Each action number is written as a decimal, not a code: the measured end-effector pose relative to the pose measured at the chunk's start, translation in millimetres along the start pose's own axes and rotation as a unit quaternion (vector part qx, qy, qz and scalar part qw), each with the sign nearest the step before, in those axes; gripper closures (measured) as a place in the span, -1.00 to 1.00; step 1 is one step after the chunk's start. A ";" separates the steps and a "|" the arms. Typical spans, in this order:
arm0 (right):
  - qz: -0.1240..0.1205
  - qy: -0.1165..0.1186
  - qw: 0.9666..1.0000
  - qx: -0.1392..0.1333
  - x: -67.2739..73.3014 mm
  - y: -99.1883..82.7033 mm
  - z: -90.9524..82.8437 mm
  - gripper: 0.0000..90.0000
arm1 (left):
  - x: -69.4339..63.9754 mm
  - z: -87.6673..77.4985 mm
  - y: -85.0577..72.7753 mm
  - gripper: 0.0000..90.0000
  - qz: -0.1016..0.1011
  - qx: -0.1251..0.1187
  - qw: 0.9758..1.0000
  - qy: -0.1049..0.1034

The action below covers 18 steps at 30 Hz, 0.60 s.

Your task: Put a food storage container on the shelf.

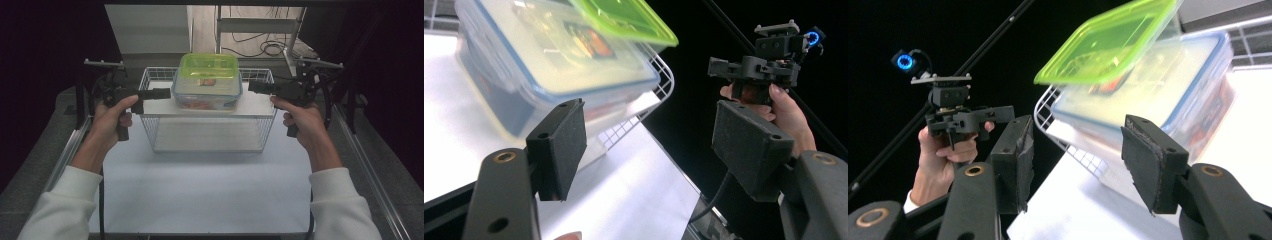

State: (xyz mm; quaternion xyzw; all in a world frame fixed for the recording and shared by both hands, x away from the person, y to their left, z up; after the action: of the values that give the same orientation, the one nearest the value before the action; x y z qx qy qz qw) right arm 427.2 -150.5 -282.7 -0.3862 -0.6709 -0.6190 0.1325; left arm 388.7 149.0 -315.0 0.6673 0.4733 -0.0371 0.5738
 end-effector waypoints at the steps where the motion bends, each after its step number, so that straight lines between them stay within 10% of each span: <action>1: -0.003 0.001 1.000 0.002 0.8 -3.6 -1.4 0.01 | -0.5 -1.4 -4.3 -0.35 0.001 0.000 1.000 -0.001; 18: -0.060 0.009 0.997 0.043 -19.2 -90.2 -13.3 -0.03 | 5.8 -15.5 -94.7 -0.35 0.039 0.014 0.999 0.026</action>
State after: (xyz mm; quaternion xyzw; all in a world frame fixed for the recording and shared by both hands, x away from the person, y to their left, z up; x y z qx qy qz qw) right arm 374.4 -163.9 -358.3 -0.3334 -0.7175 -0.6001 0.1180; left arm 320.4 154.7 -382.4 0.6939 0.4611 -0.0040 0.5530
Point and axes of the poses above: each handheld gripper's, and its own axes: z roughly forward along the jaws, y roughly out of its top, x roughly to its left, the point moved 8 cm from there along z, roughly forward along the jaws, and after that the axes turned 7 degrees about y, right-handed, at the moved point
